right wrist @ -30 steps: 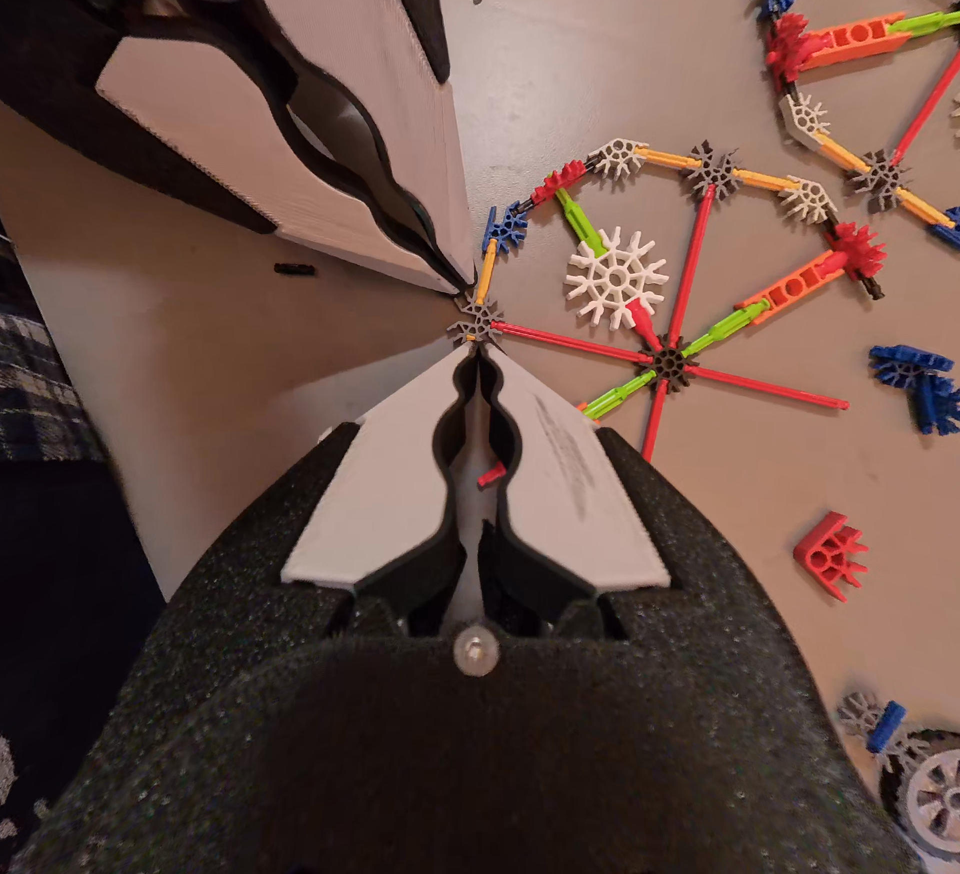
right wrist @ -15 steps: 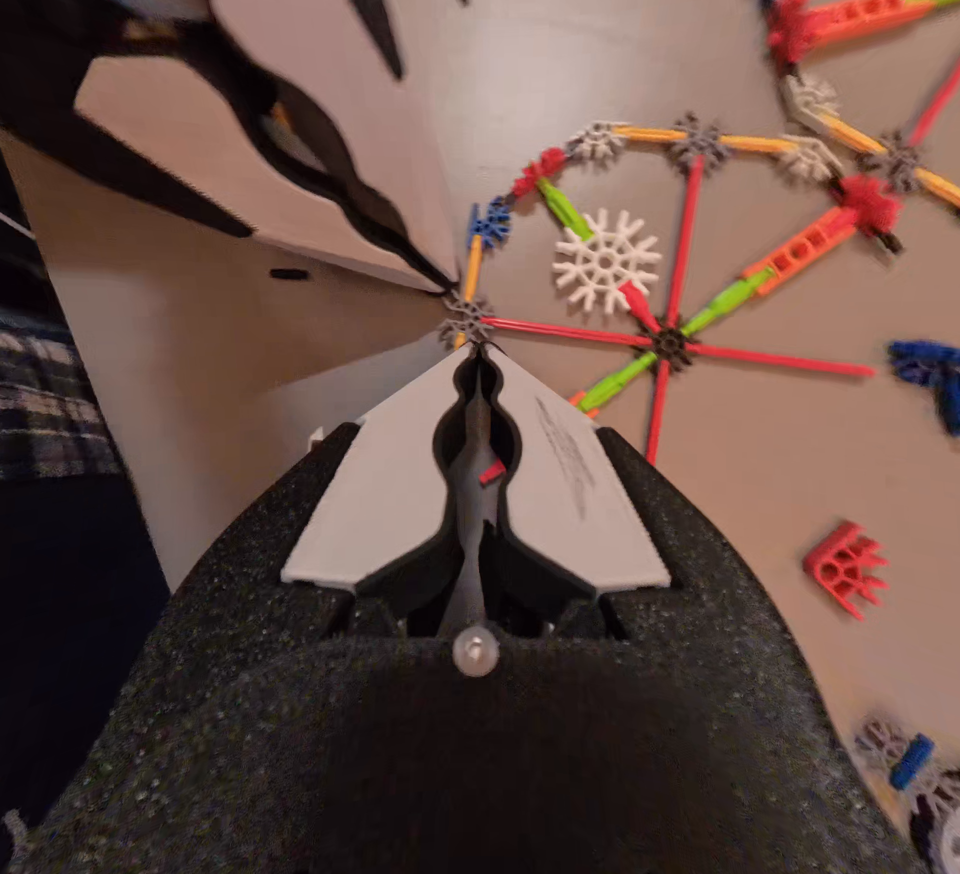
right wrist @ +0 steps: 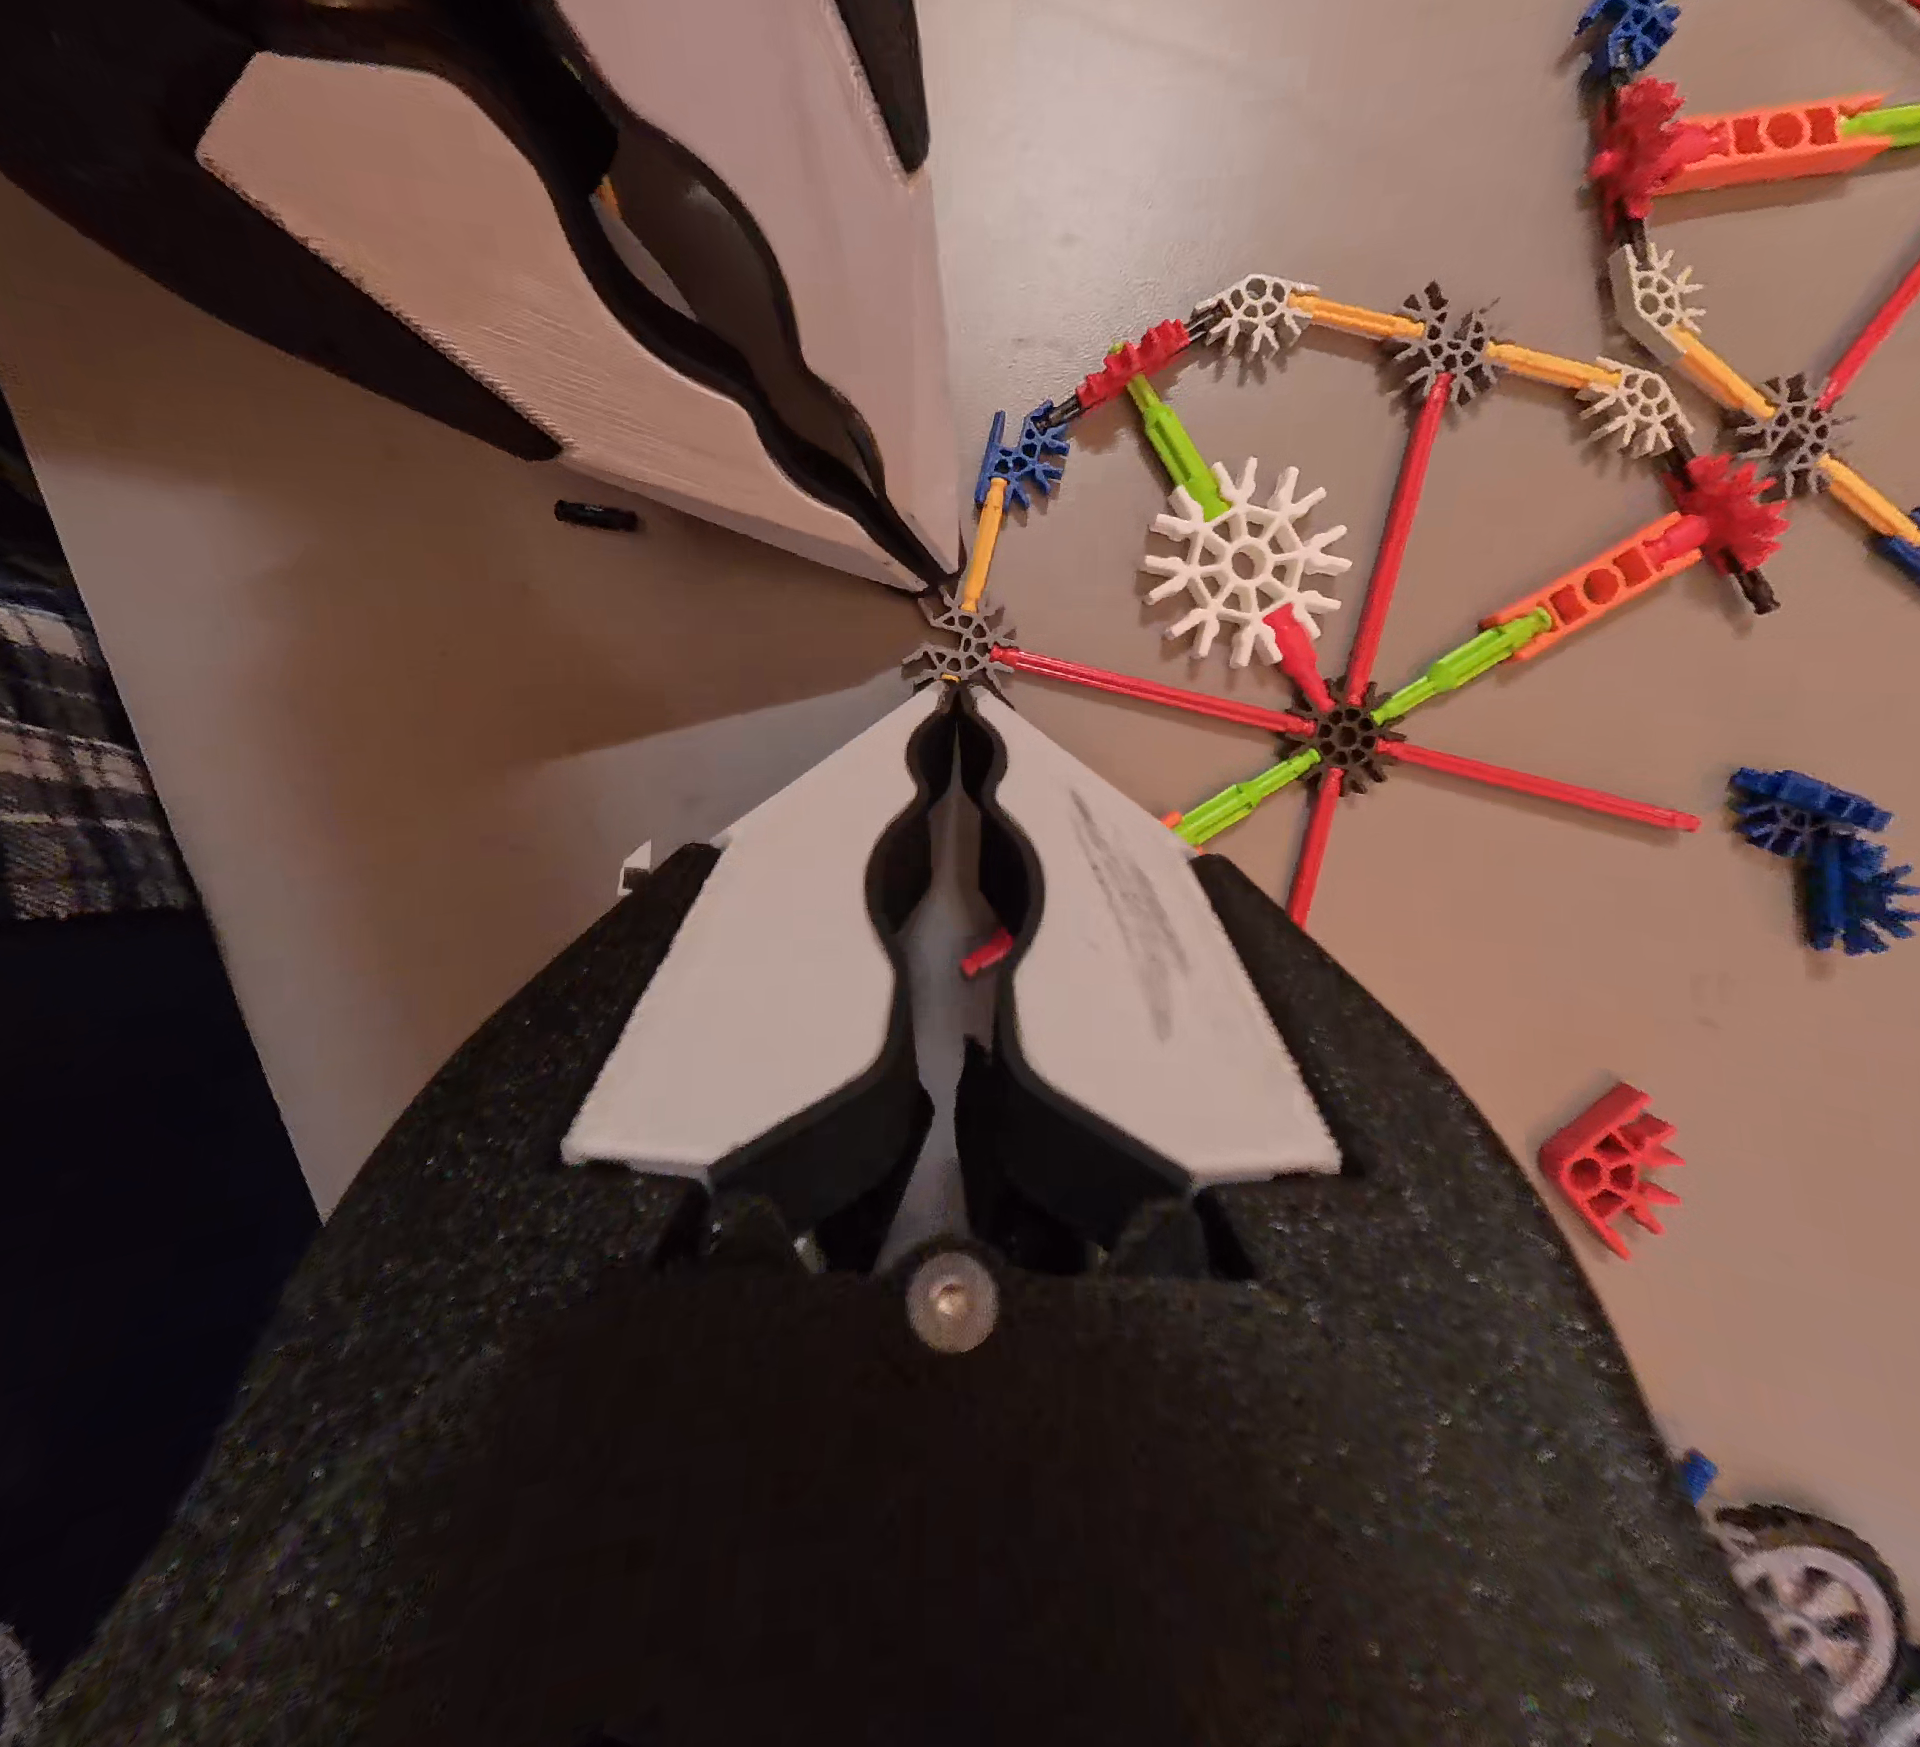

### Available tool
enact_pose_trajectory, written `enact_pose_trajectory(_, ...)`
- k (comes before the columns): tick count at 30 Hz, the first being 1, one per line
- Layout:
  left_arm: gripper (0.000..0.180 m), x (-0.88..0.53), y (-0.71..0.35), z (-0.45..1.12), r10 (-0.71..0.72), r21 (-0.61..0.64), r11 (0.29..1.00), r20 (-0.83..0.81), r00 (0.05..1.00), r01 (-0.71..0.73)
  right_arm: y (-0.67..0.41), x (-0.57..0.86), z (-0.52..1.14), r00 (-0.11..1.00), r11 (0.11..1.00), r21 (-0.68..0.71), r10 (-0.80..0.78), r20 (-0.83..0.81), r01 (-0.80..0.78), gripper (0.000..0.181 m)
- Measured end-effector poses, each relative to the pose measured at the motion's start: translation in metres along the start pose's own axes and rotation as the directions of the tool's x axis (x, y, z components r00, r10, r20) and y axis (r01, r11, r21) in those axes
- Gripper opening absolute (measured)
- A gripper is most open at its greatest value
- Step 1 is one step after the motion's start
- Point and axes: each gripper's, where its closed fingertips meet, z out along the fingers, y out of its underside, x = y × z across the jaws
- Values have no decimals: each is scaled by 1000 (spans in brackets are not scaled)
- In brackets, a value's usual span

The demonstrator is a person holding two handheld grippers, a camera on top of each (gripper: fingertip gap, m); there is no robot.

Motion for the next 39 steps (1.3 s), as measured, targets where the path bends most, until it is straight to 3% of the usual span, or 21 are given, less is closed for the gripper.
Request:
enact_pose_trajectory(5,0,0,1,-1,-5,-3,1000,-3,1000,5,-1,2,2,996,993,-81,-85,-30,82,0)
enact_pose_trajectory(13,5,-7,-4,-15,-71,19,997,43,997,70,-11,20,-47,990,975,166,140,36,-144,3)
enact_pose_trajectory(22,35,-1,-11,1,-116,-47,992,40,992,118,26,35,-69,979,963,188,201,-36,-191,3)
enact_pose_trajectory(29,18,11,-9,4,-175,-60,983,-31,984,173,42,34,-74,973,958,212,215,-84,-193,8)
enact_pose_trajectory(39,19,14,3,-18,-209,-115,972,-11,978,206,17,136,-58,890,940,236,314,-331,-244,26)
